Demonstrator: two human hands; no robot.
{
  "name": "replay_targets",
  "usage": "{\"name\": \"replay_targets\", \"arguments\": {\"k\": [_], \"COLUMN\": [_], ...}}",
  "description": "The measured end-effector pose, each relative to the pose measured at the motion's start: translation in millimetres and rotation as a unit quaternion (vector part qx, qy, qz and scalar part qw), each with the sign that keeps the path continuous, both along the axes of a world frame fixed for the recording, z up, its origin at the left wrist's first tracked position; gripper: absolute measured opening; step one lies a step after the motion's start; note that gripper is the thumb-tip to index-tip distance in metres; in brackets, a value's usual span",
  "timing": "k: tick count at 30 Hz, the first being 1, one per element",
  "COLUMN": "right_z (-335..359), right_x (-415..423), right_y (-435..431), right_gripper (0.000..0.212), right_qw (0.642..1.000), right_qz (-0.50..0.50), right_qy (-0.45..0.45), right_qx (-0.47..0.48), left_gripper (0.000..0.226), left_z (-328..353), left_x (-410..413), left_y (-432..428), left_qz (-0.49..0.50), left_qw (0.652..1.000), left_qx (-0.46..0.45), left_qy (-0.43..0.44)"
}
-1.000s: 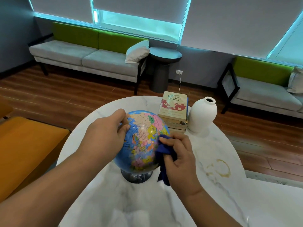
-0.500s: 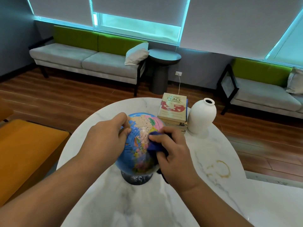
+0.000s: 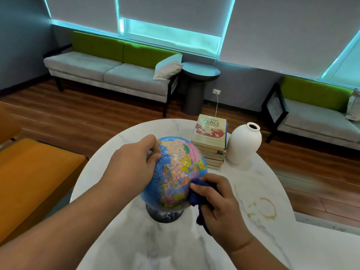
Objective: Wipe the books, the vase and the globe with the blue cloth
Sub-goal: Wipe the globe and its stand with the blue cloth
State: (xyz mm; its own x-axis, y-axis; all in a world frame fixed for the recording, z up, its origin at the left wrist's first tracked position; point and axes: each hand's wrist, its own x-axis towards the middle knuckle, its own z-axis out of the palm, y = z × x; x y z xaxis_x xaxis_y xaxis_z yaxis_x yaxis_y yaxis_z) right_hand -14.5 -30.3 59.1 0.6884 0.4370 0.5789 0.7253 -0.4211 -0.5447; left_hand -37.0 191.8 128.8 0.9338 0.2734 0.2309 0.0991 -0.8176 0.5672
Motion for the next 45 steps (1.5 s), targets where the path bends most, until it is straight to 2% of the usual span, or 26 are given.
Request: {"name": "replay_targets", "arguments": {"k": [4, 7, 10, 14, 19, 23, 27, 32, 37, 41, 45], "right_z": [43, 75, 88, 81, 87, 78, 27, -29, -11, 18, -6], "right_x": [3, 11, 16, 1, 9, 11, 4, -15, -8, 10, 8], "right_y": [38, 66, 69, 50, 64, 64, 26, -4, 10, 24, 9], "right_gripper": [0.038, 0.036, 0.039, 0.037, 0.036, 0.033, 0.036, 0.029, 0.035, 0.033, 0.038], "right_qw": [0.991, 0.983, 0.973, 0.973, 0.973, 0.982, 0.995, 1.000, 0.998, 0.997, 0.997], "right_qz": [0.009, -0.012, 0.009, 0.030, 0.017, 0.012, 0.021, 0.002, -0.020, -0.035, -0.014], "right_qy": [-0.073, -0.041, 0.003, 0.022, 0.016, -0.019, -0.063, 0.020, 0.023, 0.016, 0.008], "right_qx": [-0.108, -0.176, -0.233, -0.226, -0.230, -0.186, -0.080, -0.006, 0.058, 0.074, 0.072], "left_gripper": [0.017, 0.009, 0.010, 0.012, 0.005, 0.008, 0.012, 0.007, 0.012, 0.016, 0.016], "left_z": [2, 3, 2, -1, 0, 3, -1, -5, -5, -5, -3], "left_x": [-2, -5, -3, -3, -5, -4, -3, -3, -1, -3, -2], "left_y": [-5, -6, -3, -2, -2, -3, 2, -1, -1, 2, 2], "left_qz": [-0.013, -0.021, -0.014, -0.009, -0.022, -0.026, -0.006, -0.042, -0.085, -0.059, -0.037], "left_qw": [0.999, 0.999, 0.999, 1.000, 0.999, 0.998, 0.999, 0.998, 0.993, 0.998, 0.999], "left_qx": [0.031, 0.043, 0.010, -0.014, 0.031, 0.044, 0.026, 0.002, -0.084, -0.018, -0.003], "left_qy": [-0.003, -0.013, -0.030, -0.024, -0.018, -0.027, -0.024, -0.055, -0.016, -0.019, -0.024]}}
